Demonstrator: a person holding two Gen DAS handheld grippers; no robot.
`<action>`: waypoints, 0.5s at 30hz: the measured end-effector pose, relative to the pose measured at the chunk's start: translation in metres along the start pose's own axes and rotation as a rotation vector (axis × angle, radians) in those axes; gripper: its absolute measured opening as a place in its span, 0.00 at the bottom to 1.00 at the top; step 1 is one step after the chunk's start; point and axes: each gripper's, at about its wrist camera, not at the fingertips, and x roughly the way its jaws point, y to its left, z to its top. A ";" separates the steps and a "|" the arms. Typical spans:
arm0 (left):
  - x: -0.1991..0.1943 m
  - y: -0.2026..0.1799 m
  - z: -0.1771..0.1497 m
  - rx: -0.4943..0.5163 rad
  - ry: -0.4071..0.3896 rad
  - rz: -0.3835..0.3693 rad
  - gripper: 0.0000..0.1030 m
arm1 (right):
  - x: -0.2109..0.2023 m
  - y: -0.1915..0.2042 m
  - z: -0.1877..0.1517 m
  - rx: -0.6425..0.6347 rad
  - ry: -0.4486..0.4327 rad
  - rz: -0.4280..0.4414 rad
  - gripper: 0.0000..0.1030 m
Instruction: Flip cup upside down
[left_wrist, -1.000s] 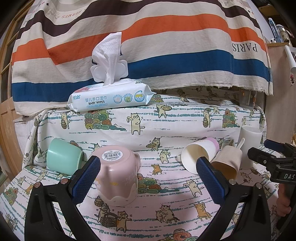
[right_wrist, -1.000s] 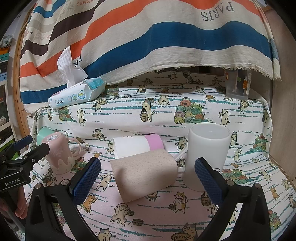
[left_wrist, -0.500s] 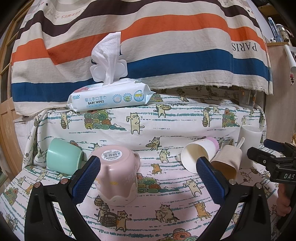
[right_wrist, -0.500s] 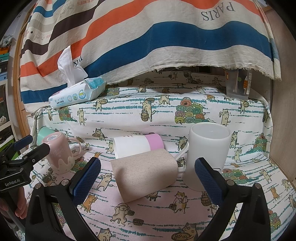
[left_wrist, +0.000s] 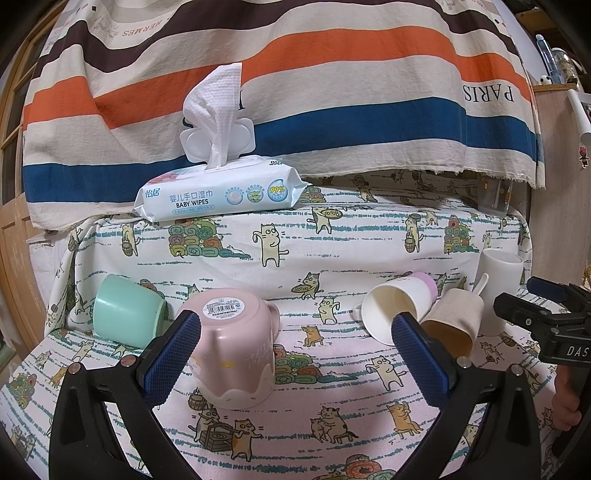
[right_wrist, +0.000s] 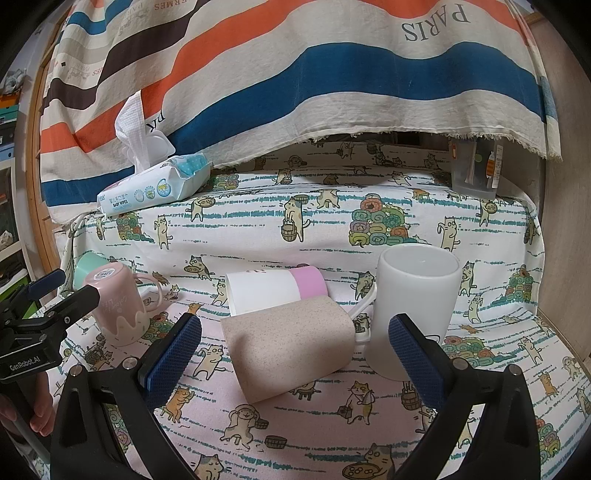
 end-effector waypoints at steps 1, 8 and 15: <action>0.000 0.000 0.000 0.000 0.000 0.000 1.00 | 0.000 0.000 0.000 0.000 0.000 0.000 0.99; 0.002 0.005 -0.002 -0.012 0.012 -0.004 1.00 | 0.001 -0.002 -0.002 -0.003 -0.011 -0.006 0.99; -0.001 0.001 -0.002 0.007 0.011 -0.032 1.00 | -0.006 -0.005 0.005 0.016 -0.033 -0.017 0.99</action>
